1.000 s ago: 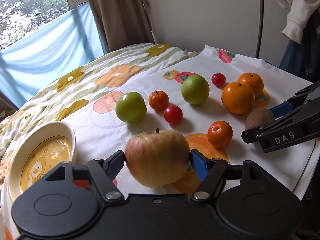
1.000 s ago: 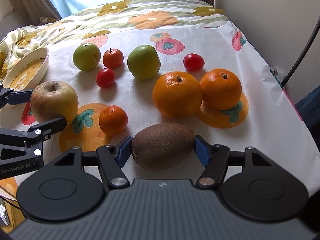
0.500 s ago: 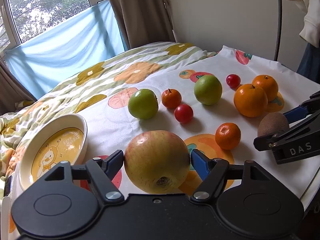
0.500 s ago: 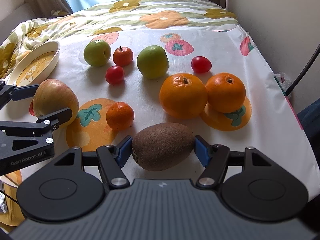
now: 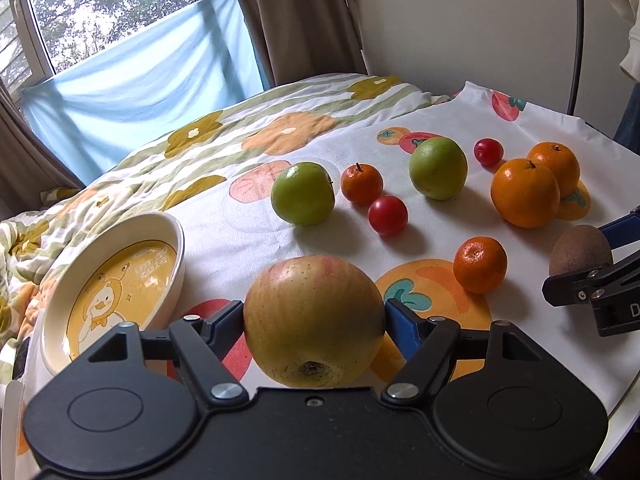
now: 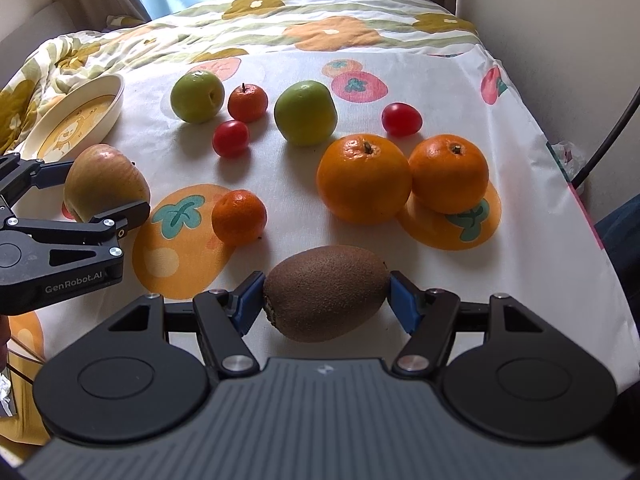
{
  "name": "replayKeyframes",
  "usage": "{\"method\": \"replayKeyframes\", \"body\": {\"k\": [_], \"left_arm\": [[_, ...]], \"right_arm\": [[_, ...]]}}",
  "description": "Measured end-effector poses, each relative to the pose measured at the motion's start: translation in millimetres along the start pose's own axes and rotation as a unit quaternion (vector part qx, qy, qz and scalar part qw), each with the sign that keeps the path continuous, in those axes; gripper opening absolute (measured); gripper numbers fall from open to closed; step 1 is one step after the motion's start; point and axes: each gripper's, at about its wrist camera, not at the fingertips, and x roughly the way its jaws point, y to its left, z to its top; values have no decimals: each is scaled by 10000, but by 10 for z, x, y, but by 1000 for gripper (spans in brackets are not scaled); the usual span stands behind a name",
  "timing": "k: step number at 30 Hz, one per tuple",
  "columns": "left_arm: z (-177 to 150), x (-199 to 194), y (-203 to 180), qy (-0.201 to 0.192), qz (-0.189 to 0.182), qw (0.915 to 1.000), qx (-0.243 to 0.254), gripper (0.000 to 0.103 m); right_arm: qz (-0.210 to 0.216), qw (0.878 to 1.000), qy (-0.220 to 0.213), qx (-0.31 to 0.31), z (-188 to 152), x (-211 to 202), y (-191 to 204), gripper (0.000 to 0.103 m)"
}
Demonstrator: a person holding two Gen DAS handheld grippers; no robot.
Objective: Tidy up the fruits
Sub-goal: 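Carry the apple in the left tool while the right tool carries the kiwi toward the bowl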
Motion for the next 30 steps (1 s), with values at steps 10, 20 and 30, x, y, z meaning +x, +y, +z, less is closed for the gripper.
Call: {"method": "replayKeyframes", "body": {"k": [10, 20, 30], "left_arm": [[-46, -358, 41, -114, 103, 9988, -460, 79], [98, -911, 409, -326, 716, 9910, -1081, 79], [235, -1008, 1197, -543, 1118, 9856, -1146, 79]], "right_arm": [[123, 9996, -187, -157, 130, -156, 38, 81], [601, 9949, -524, -614, 439, -428, 369, 81], [972, 9894, -768, -756, 899, -459, 1072, 81]]}}
